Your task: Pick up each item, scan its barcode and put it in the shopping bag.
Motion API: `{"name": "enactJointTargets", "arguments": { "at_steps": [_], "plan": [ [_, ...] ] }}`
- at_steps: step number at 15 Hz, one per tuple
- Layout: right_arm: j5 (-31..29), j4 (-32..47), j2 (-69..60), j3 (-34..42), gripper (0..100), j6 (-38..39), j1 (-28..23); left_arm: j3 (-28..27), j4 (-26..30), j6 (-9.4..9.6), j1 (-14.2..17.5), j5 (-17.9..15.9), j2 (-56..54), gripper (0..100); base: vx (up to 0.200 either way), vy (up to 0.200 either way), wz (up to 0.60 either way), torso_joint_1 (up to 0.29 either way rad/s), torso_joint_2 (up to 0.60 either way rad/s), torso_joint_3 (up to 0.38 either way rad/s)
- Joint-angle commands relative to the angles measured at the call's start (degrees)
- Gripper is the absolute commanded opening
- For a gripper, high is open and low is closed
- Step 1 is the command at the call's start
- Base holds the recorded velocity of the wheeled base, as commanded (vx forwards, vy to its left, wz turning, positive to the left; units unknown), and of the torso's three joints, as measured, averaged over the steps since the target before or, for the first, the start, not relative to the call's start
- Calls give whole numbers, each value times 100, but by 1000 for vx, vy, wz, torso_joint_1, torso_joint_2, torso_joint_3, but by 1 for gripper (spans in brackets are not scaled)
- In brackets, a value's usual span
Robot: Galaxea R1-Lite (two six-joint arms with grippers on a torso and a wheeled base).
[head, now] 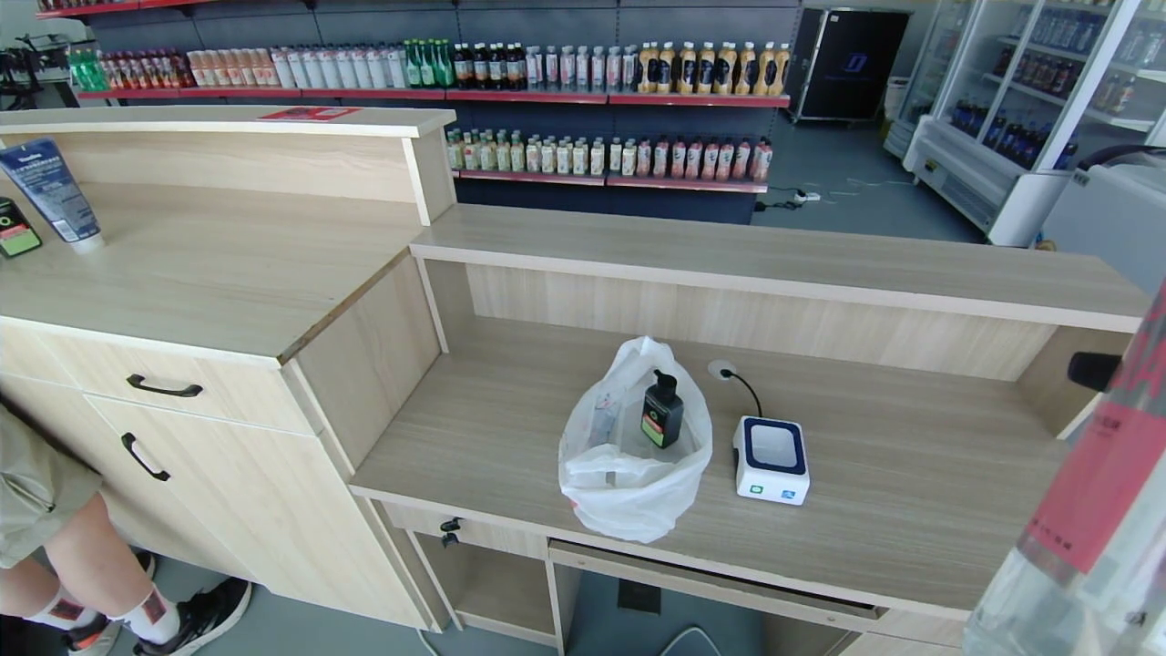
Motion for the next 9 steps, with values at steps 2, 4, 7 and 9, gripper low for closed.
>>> {"name": "enactJointTargets", "arguments": {
  "at_steps": [2, 4, 7, 9],
  "plan": [
    [2, -12, 41, -3, 0, -18, -4, 1, -1, 0, 0, 3, 0, 100, 0, 0, 0, 0, 0, 0],
    [-24, -12, 50, -3, 0, -27, -4, 1, -1, 0, 0, 3, 0, 100, 0, 0, 0, 0, 0, 0],
    [-77, -12, 68, -3, 0, -27, -4, 1, -1, 0, 0, 3, 0, 100, 0, 0, 0, 0, 0, 0],
    [-77, 5, 85, 14, 0, -238, -118, 1, -1, 0, 0, 3, 0, 100, 0, 0, 0, 0, 0, 0]
  ]
}}
